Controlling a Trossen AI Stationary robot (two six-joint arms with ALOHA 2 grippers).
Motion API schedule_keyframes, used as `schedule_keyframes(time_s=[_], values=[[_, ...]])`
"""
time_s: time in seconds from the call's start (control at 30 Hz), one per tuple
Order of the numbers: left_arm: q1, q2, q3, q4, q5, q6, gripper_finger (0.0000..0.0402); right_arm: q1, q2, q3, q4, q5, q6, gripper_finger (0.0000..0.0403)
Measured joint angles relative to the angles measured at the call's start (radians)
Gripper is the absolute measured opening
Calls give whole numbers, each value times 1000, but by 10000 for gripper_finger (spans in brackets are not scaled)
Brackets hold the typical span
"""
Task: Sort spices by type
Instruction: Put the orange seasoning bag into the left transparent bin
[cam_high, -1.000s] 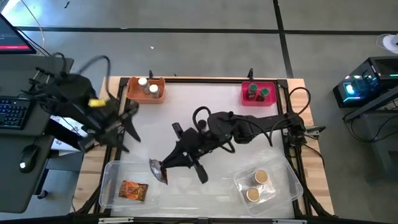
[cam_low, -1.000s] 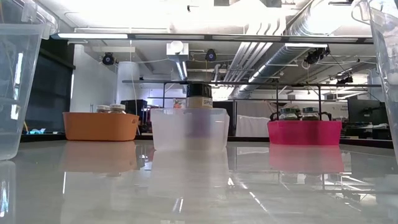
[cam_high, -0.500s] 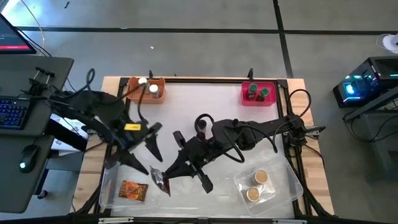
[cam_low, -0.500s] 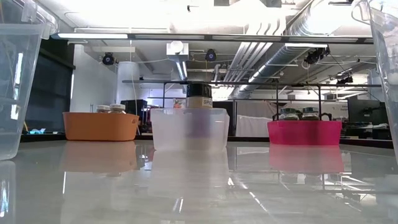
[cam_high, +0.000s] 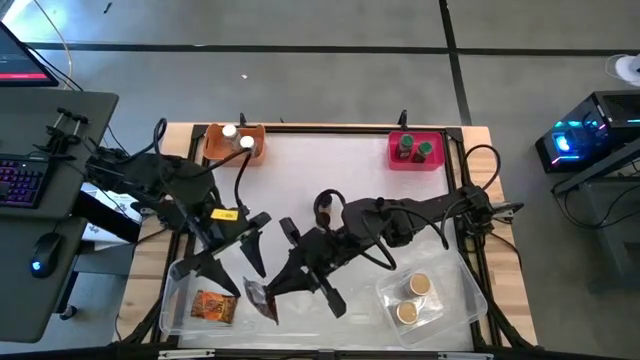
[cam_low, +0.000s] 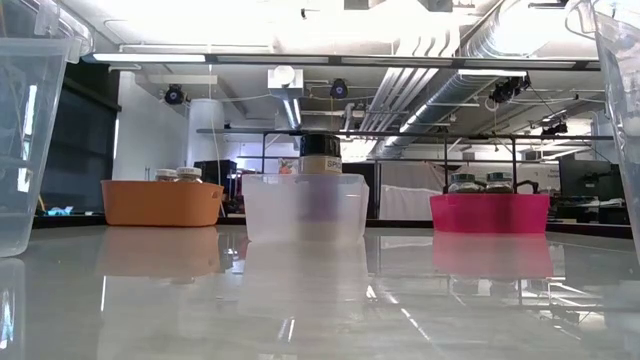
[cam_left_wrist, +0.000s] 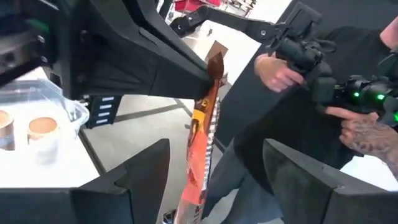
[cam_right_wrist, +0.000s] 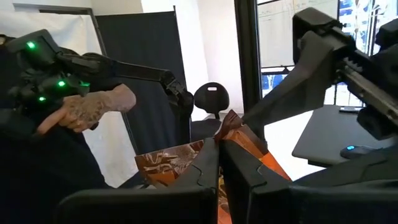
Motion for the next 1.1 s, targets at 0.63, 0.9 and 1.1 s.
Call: schedule_keyframes(time_s=[0.63,0.9,1.1], values=[[0,32,1,-41,12,19,131,6,1,0,-2,-6,-19,0],[4,31,1,-68,12,88,11,6,2,0,-3,16,-17,21],[18,7,0,-246,-3,96,3,6,-5,0,-9,160,109,69]])
